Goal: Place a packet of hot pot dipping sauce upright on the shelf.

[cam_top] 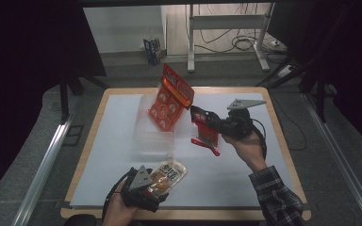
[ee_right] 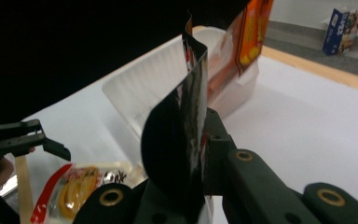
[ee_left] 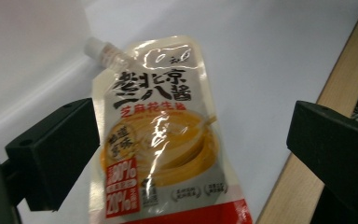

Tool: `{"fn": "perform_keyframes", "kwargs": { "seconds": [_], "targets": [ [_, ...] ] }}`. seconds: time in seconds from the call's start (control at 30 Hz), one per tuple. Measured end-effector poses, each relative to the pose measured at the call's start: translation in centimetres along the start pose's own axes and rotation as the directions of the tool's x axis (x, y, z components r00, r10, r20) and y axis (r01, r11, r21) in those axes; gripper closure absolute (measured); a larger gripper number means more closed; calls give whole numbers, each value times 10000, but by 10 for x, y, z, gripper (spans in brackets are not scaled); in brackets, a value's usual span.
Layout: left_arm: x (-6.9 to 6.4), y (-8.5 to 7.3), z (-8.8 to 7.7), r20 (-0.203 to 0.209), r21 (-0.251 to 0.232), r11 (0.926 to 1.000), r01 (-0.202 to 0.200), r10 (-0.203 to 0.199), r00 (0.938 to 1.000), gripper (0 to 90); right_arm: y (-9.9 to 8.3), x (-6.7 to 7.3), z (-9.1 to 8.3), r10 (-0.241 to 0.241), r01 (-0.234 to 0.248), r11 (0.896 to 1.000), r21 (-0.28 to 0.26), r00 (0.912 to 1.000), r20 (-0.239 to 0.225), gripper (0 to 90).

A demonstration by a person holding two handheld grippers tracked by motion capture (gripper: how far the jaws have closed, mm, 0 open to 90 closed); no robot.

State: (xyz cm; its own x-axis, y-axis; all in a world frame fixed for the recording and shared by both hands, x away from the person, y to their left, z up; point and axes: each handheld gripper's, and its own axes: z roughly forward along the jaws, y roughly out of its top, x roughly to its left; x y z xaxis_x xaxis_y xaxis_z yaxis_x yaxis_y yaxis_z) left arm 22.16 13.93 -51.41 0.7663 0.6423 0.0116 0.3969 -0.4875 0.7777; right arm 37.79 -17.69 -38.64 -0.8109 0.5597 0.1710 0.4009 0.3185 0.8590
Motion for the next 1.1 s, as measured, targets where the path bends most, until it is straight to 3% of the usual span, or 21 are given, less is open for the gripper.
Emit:
{"fn": "perform_keyframes", "kwargs": {
  "seconds": [0.43,0.67,1.1],
  "targets": [
    [6,-8,-10,-418,-109,9999,85,-89,9991,17,29,6,30,-483,481,9988,-62,9984,-287,886],
    [5,-8,-10,-481,-70,10000,-28,24,9988,17,30,6,53,-584,595,9980,201,9971,-497,887],
    [5,-8,-10,-550,-45,9999,-97,94,9984,16,31,7,81,-771,806,9951,564,9951,-620,887]
  ]
}}
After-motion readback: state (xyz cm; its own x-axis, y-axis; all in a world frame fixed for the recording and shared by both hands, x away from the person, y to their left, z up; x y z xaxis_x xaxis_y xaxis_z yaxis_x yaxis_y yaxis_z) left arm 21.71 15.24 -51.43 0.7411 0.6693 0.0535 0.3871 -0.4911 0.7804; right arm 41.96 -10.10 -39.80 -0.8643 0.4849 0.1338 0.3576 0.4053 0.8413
